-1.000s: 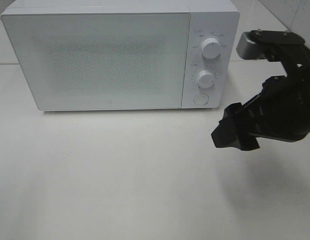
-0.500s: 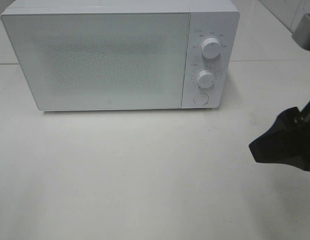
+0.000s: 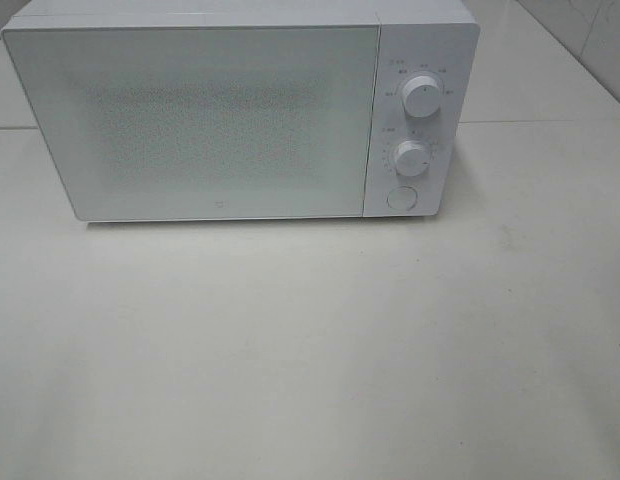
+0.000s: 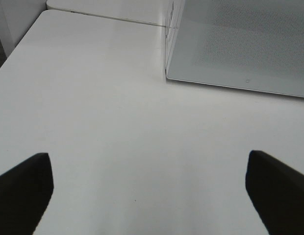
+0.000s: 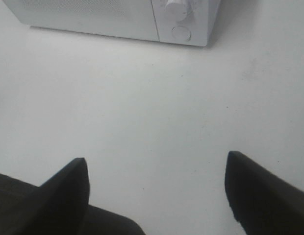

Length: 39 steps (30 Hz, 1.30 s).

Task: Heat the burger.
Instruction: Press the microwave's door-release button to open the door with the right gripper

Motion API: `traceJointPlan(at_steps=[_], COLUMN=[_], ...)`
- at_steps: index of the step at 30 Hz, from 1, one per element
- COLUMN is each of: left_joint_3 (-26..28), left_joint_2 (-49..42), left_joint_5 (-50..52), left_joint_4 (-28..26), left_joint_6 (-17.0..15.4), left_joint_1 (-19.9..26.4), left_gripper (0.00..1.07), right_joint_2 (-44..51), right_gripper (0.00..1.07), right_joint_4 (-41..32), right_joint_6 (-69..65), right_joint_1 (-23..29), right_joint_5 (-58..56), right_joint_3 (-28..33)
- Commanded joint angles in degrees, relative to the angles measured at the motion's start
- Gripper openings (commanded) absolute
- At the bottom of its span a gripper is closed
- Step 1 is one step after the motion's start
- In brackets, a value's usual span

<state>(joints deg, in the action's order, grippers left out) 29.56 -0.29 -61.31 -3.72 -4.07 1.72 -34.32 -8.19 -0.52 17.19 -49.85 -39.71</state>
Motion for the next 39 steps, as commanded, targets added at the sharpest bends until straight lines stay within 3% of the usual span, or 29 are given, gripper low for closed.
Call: traceJointPlan(at_steps=[1, 9, 15, 24, 39], left_joint_3=[0.06, 0.06, 0.06, 0.06, 0.06], left_joint_2=[-1.09, -1.09, -1.09, -1.09, -1.03], left_joint_5=[0.23, 0.23, 0.23, 0.23, 0.23], left_joint_4=[-0.40, -0.40, -0.40, -0.40, -0.46], left_joint_6=[0.29, 0.29, 0.29, 0.29, 0.29], left_joint_1=[0.23, 0.23, 0.23, 0.23, 0.23], left_gripper=[1.00, 1.00, 1.00, 1.00, 1.00], right_joint_2=[3.55, 19.19, 26.99, 35.98, 36.10], right_gripper=[0.75, 0.77, 0.76, 0.76, 0.76], right_joint_4=[0.29, 0.40, 0.40, 3.55, 4.58], right_joint_6=[1.09, 5.16, 4.98, 4.81, 3.21], right_joint_1=[-2.18, -12.78, -16.67, -17.19, -17.13], right_joint_5=[-2.01, -5.27, -6.88, -7.79, -7.16], right_joint_3=[0.00, 3.55, 6.19, 10.60, 11.06])
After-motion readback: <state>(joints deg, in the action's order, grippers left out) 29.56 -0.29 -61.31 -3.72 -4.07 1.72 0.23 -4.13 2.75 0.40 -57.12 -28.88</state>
